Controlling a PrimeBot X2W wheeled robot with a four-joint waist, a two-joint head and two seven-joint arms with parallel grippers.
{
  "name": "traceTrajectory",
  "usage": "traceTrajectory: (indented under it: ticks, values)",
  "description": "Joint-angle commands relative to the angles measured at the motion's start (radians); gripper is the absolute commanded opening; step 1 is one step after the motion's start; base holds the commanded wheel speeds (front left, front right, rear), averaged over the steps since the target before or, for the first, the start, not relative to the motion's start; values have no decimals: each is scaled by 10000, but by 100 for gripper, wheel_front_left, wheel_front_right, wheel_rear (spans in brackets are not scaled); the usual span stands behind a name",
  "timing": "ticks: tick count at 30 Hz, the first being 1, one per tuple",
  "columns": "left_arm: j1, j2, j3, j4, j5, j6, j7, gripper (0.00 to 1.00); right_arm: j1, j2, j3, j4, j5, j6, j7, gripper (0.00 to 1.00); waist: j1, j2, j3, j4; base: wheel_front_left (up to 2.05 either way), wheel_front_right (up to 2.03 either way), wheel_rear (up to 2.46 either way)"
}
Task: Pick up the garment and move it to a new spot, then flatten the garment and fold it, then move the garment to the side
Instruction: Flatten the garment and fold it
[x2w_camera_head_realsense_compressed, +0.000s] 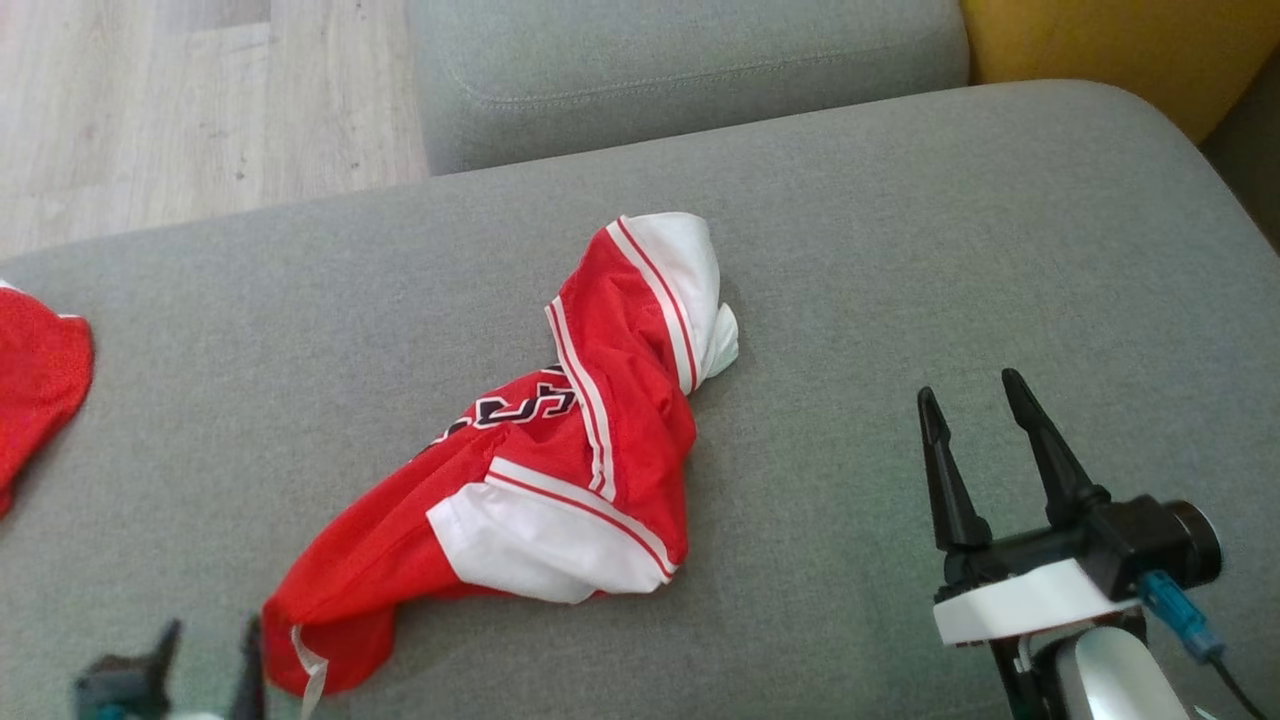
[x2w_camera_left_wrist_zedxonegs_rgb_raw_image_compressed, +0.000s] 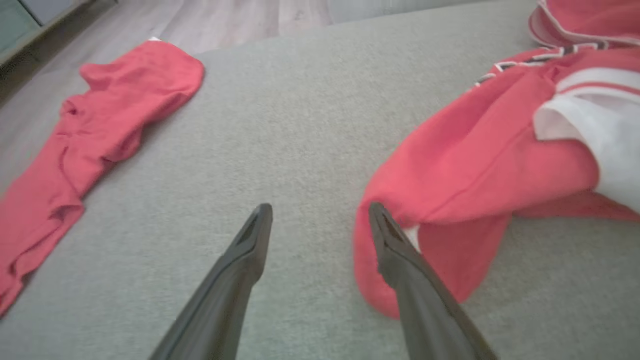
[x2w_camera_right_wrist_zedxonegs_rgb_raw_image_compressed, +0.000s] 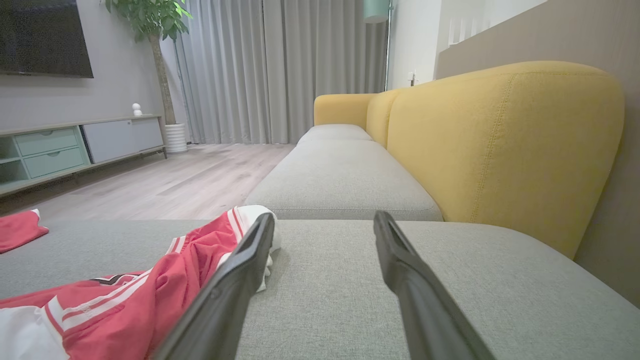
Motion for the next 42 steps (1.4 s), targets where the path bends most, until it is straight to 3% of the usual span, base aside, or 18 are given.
traceTrajectory:
  ticks: [1,5,8,13,18,22,34,38,42]
  values:
    - [-342,427,761,-396,-37,198,-108,100,-277,-18,257,-278,-54,77,-109,100,0,0,-41,-1,0,0,0]
    - [-559,583,1232,-1282,-31,505,-324,100,-261,-18,295,-282,-127,77,-109,100,0,0,-76,-50,0,0,0]
    - [-998,367,1081,-2214,-88,336,-394,100,-305,-18,357,-283,-175,77,-109,100,0,0,-58,-168,0,0,0]
    - [-2082,-667,-350,-2735,-38,-317,-47,100,-457,-18,524,-315,-178,77,-109,100,0,0,70,-490,0,0,0]
    - [-3086,-2026,-1816,-1657,-156,-1110,312,100,-547,-18,618,-323,-151,77,-109,100,0,0,214,-917,0,0,0]
    - [-3552,-2781,-2308,-643,-431,-1447,522,100,-600,-18,597,-320,-135,77,-109,100,0,0,322,-1247,0,0,0]
    - [-3933,-2949,-2001,932,-594,-1296,285,100,-580,-18,495,-355,-109,77,-109,100,0,0,465,-1759,0,0,0]
    - [-4008,-2961,-1753,1162,-667,-1066,175,100,-623,-18,506,-367,-118,77,-109,100,0,0,473,-1836,0,0,0]
    - [-3983,-2959,-1784,1192,-833,-1194,293,100,-638,-18,492,-386,-123,77,-109,100,0,0,517,-1842,0,0,0]
